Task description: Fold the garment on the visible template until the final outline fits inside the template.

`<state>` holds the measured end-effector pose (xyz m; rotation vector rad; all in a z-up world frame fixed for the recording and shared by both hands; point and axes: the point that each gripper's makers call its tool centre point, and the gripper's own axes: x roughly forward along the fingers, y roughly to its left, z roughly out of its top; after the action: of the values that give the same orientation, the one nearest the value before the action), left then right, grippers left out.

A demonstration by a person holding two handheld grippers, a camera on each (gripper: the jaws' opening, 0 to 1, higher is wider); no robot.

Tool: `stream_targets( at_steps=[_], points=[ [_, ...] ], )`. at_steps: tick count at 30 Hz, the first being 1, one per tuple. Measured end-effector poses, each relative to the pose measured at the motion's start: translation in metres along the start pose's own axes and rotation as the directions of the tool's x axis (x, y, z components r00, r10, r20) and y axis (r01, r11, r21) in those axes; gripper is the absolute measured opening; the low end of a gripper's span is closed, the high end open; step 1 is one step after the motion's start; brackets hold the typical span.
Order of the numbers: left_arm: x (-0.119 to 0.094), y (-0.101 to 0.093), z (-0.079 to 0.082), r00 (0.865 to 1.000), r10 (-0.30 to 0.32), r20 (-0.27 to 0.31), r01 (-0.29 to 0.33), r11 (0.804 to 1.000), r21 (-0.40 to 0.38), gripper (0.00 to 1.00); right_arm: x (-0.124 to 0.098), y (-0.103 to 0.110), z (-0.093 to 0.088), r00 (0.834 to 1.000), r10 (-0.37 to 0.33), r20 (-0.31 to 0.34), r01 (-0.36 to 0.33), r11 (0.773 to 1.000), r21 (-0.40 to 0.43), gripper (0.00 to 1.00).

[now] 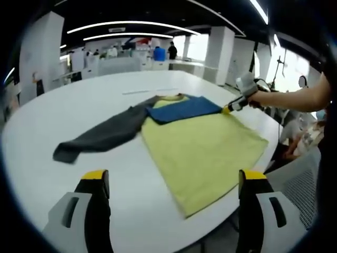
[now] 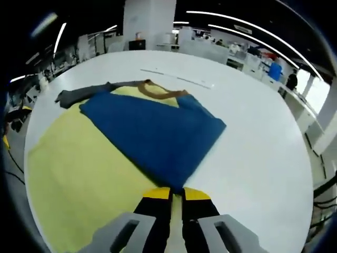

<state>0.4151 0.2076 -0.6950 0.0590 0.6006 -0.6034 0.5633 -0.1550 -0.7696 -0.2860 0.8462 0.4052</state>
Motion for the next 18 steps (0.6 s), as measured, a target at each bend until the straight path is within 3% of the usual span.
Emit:
stream_targets(
  at_steps=[14, 18],
  points=[
    [0.000, 0.014, 0.001, 0.999, 0.032, 0.003, -0.032, 0.999, -0.034, 0.98, -0.001, -0.017, -0.007, 1.000, 0.004, -0.005, -0.004, 0.999, 0.041, 0.02],
    [-0.001, 0.020, 0.002, 0.999, 0.045, 0.002, -0.044, 0.998, -0.034, 0.98, -0.002, -0.017, -0.008, 0.999, 0.033, 0.003, -0.033, 0.997, 0.072, 0.07]
  ],
)
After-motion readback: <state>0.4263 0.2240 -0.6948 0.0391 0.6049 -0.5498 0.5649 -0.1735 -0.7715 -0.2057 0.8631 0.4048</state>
